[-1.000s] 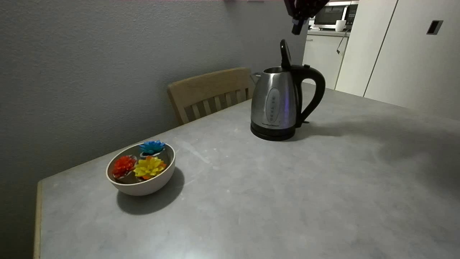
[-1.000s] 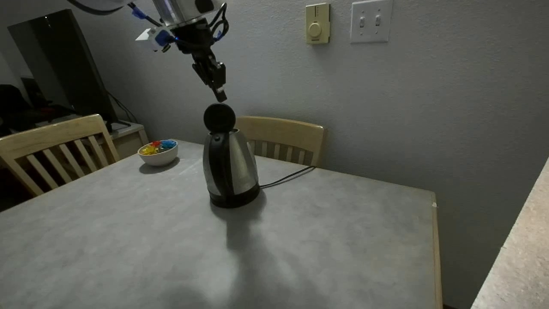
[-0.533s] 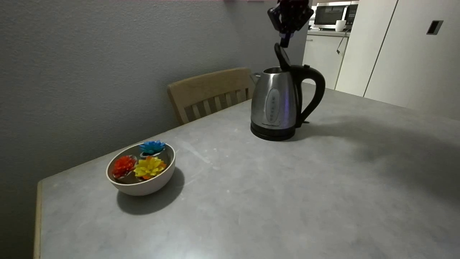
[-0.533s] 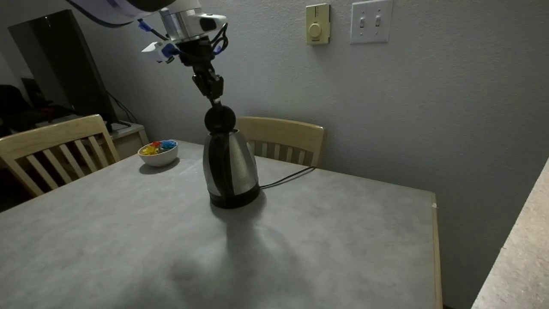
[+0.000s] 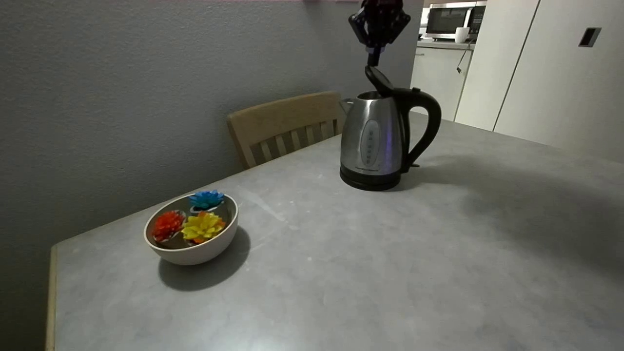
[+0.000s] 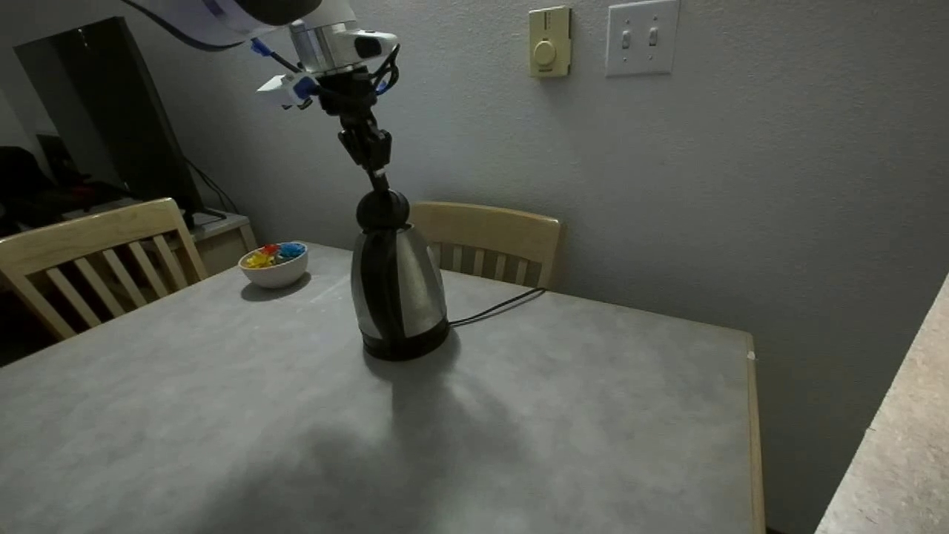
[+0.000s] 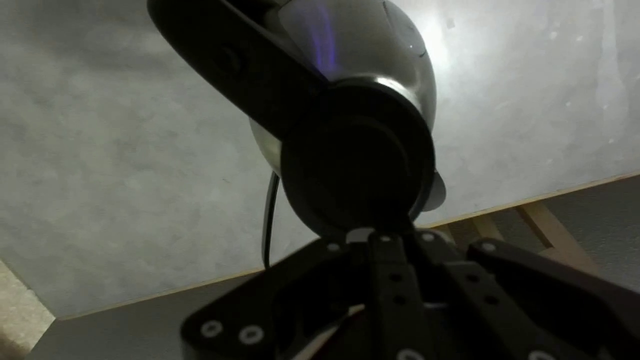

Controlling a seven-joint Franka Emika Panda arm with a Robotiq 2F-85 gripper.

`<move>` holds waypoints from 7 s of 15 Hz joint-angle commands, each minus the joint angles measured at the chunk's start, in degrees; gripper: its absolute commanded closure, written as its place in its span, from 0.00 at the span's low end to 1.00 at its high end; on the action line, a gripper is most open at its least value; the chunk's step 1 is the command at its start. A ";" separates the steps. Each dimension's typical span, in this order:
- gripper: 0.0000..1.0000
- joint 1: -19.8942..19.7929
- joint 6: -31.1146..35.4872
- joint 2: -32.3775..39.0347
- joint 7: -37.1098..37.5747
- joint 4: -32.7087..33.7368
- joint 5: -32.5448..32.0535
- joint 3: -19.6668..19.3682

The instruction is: Close lid of the electric kettle

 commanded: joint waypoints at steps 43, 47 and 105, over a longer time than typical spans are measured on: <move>1.00 0.00 -36.28 23.62 -0.58 37.08 0.20 0.44; 1.00 -0.44 -33.97 22.29 -1.14 37.02 0.99 0.93; 1.00 1.66 -35.07 23.19 16.42 42.60 -1.67 -4.37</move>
